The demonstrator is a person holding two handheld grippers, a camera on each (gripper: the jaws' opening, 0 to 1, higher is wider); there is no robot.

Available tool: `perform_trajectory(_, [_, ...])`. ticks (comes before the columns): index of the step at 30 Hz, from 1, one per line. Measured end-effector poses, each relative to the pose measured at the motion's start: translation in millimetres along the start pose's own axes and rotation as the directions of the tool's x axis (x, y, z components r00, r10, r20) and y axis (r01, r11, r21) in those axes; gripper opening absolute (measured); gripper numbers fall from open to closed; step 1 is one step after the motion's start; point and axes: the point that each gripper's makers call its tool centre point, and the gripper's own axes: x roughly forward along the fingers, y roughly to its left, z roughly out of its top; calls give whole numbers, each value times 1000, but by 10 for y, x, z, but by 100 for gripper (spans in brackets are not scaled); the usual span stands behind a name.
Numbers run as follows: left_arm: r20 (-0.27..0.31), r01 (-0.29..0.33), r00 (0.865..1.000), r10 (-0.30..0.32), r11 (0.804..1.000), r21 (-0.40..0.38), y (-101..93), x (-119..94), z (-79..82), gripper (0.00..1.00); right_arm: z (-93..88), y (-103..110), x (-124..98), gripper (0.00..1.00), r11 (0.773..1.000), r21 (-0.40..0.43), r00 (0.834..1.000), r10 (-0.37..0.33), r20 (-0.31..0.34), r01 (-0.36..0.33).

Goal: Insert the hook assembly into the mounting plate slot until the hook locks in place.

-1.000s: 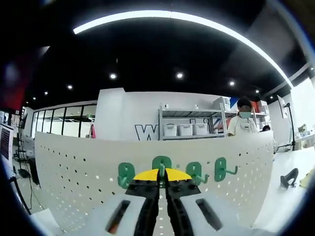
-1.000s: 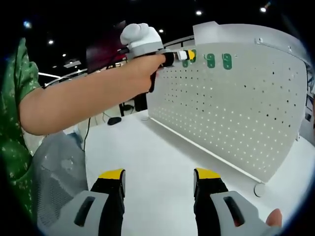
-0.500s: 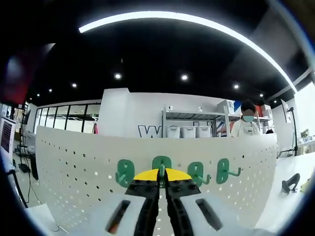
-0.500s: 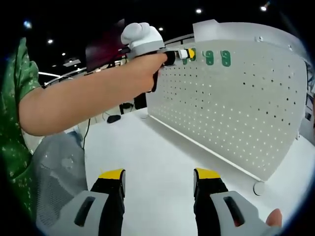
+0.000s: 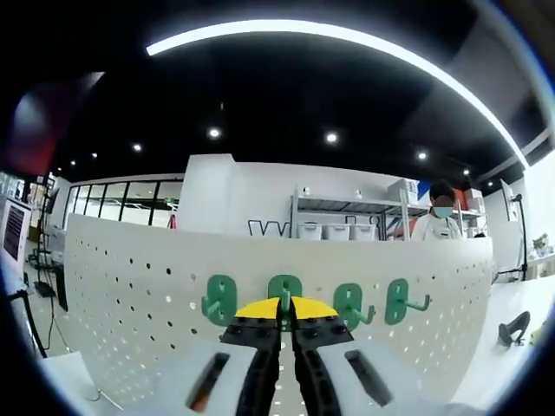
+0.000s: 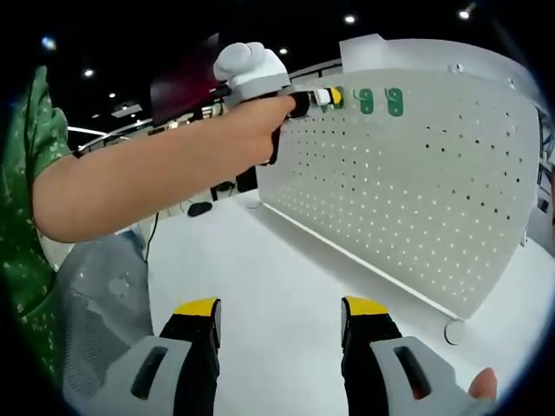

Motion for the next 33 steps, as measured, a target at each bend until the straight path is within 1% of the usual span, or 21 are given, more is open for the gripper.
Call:
perform_trajectory(20, [7,9,1000,-9,1000,24,-21,29,-11,3,-30,-31,-8,57,1000,8,1000,-8,-6,8])
perform_trajectory(33, [7,2,1000,-2,999,36,3,52,-29,3,-55,-29,-1,57,1000,10,1000,-5,-14,5])
